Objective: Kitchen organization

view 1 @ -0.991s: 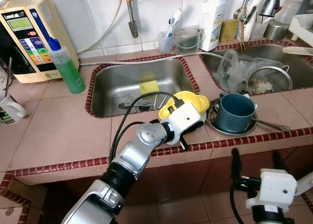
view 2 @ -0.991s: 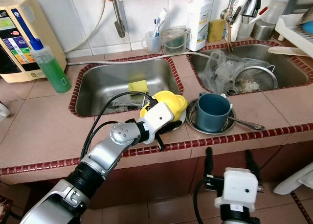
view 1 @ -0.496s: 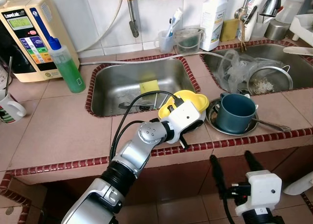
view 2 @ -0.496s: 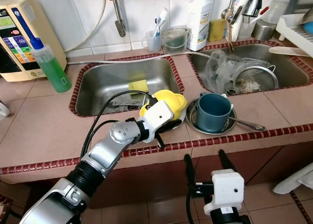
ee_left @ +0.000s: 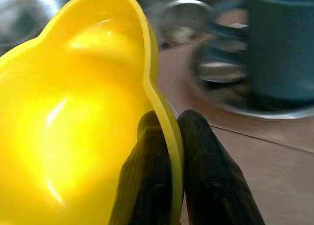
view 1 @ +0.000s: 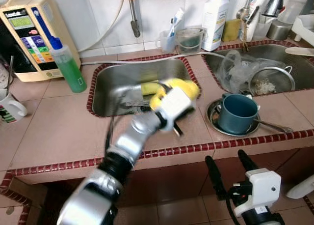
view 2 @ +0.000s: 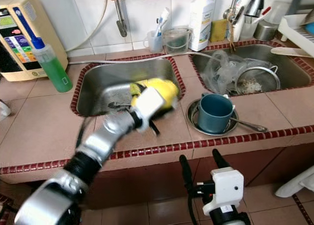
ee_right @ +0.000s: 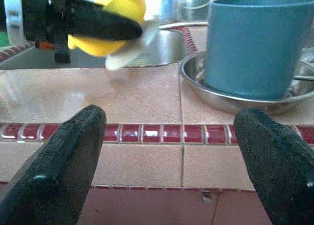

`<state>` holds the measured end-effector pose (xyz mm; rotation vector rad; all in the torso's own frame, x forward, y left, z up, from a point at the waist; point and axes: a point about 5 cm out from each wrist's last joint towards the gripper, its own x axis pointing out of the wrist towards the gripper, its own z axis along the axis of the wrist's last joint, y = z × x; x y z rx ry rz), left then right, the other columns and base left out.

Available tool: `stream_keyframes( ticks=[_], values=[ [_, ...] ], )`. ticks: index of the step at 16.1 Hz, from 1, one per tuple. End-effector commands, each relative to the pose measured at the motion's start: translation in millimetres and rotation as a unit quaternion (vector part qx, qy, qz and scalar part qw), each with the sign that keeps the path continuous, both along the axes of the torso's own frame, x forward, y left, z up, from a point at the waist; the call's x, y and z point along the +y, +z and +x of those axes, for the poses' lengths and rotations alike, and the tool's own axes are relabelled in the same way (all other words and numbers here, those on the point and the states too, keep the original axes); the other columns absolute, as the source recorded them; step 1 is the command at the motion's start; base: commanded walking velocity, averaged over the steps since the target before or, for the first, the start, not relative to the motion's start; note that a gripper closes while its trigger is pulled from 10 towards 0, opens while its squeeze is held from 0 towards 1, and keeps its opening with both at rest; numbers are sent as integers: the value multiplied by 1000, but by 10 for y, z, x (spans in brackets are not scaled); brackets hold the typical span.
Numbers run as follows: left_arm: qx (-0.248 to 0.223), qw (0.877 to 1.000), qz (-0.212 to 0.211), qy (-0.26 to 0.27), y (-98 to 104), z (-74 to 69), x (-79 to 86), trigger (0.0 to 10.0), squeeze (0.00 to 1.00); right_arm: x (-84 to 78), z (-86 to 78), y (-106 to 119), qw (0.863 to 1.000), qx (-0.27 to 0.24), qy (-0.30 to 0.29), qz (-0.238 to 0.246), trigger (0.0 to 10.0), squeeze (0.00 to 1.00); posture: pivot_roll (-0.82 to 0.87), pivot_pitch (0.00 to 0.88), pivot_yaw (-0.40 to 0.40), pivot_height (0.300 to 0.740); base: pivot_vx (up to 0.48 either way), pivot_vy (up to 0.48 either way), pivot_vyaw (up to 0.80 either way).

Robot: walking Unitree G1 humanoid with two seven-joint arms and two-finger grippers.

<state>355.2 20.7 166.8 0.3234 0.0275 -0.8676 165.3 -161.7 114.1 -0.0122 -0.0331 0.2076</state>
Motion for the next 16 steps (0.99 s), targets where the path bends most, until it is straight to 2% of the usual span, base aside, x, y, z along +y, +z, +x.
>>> stream_keyframes(
  ticks=[1, 3, 5, 6, 7, 10, 14, 16],
  values=[
    [-6, 1000, -15, 14, 87, 65, 64, 10000, 0, 23, 10, 53, 1000, -3, 12, 13, 10000, 0, -315, 22, 98, 740, 0, 0, 0],
    [3, 998, -46, 34, 158, 138, 174, 10000, 0, 27, 44, 67, 1000, -2, 25, 16, 10000, 0, -306, 10, 89, 740, 0, 0, 0],
    [-7, 997, -53, 53, 200, 184, 267, 10000, 0, 7, 99, 91, 1000, -5, 24, 15, 10000, 0, -297, 4, 85, 740, 0, 0, 0],
    [-10, 996, -66, 67, 219, 205, 324, 10000, 0, -14, 152, 113, 1000, -8, 23, 16, 10000, 0, -286, 0, 77, 740, 0, 0, 0],
    [-4, 991, -99, 88, 241, 220, 399, 10000, 0, -24, 222, 158, 999, -17, 26, 18, 10000, 0, -278, 0, 74, 740, 0, 0, 0],
    [-5, 985, -126, 121, 247, 223, 514, 10000, 0, -47, 348, 211, 1000, -23, 18, 9, 10000, 0, -252, 0, 60, 740, 0, 0, 0],
    [-2, 979, -136, 149, 215, 203, 667, 10000, 0, -31, 548, 354, 998, -58, 15, 8, 10000, 0, -219, 0, 42, 740, 0, 0, 0],
    [-11, 981, -137, 138, 222, 156, 651, 10000, 0, -38, 643, 440, 997, -74, 7, 10, 10000, 0, -213, 0, 38, 740, 0, 0, 0]
  ],
)
